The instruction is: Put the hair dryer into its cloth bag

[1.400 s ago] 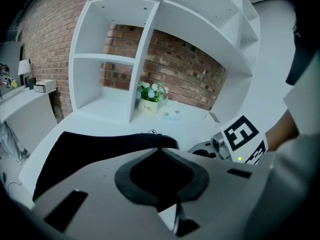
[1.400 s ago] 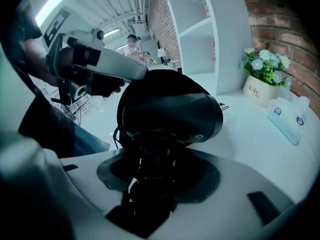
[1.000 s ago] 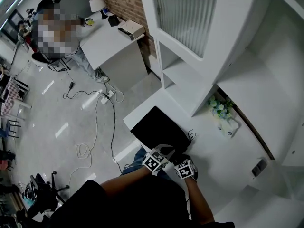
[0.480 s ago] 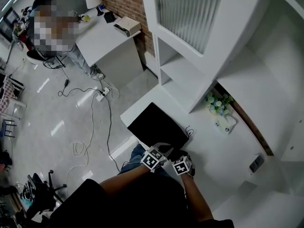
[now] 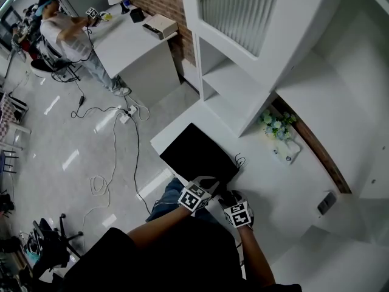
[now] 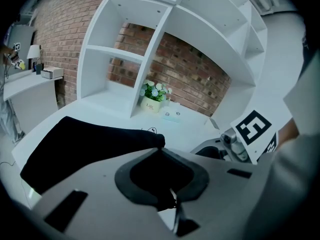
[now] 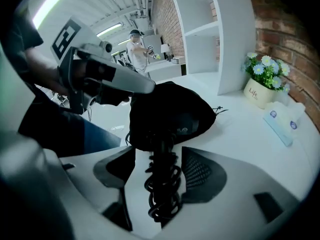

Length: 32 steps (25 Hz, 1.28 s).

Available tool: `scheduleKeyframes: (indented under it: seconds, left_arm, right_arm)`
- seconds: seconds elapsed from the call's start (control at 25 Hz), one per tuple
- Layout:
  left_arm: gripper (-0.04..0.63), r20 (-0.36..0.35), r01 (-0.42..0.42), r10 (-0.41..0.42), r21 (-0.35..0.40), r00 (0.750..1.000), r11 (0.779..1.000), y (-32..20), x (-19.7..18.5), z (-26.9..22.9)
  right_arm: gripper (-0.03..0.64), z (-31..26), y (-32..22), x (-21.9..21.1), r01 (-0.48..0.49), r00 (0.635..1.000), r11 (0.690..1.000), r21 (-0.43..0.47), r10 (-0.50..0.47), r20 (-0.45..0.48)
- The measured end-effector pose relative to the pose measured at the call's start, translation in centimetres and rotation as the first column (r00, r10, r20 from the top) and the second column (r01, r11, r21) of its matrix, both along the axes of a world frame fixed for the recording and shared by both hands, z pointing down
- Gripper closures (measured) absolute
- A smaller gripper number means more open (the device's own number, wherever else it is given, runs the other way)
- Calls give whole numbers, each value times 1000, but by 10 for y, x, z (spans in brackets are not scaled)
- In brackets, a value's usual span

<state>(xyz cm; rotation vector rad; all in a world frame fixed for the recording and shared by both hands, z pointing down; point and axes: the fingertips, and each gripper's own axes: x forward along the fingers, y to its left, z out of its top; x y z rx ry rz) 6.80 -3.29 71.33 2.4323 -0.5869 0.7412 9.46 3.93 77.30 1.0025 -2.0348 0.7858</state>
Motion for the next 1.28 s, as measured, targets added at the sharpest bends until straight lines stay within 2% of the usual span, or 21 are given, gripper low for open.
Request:
scheduleKeyframes:
  seconds: [0.16, 0.28, 0.36, 0.52, 0.64, 0.84, 1.28]
  left_arm:
    - [563, 5, -15, 15, 2, 1000, 1000, 5, 2, 3]
    - [563, 10, -23, 23, 0, 1000, 1000, 7, 2, 2]
    - [563, 11, -22, 22, -4, 1000, 1000, 7, 1, 1]
    - [563, 12, -23, 23, -5, 1000, 1000, 8, 1, 1]
    - [563, 16, -34, 34, -6, 999, 999, 9, 2, 3]
    - [563, 17, -37, 37, -6, 999, 999, 8, 3, 4]
    - [563, 5, -56, 56, 13, 998, 998, 9, 8, -3]
  right_arm:
    - [319, 26, 21, 12, 5, 998, 999, -38, -7, -62]
    - [324, 42, 34, 16, 5, 994, 995, -104, -16, -112]
    - [351, 48, 38, 19, 18, 988, 992, -121, -36, -149]
    - [387, 52, 40, 19, 81, 978, 992, -92, -97, -183]
    - [408, 46, 40, 15, 105, 979, 991, -81, -117, -169]
    - [411, 32, 28, 12, 126, 978, 991, -41, -131, -165]
    - [411, 19, 2, 3, 196, 964, 980, -21, -197, -176]
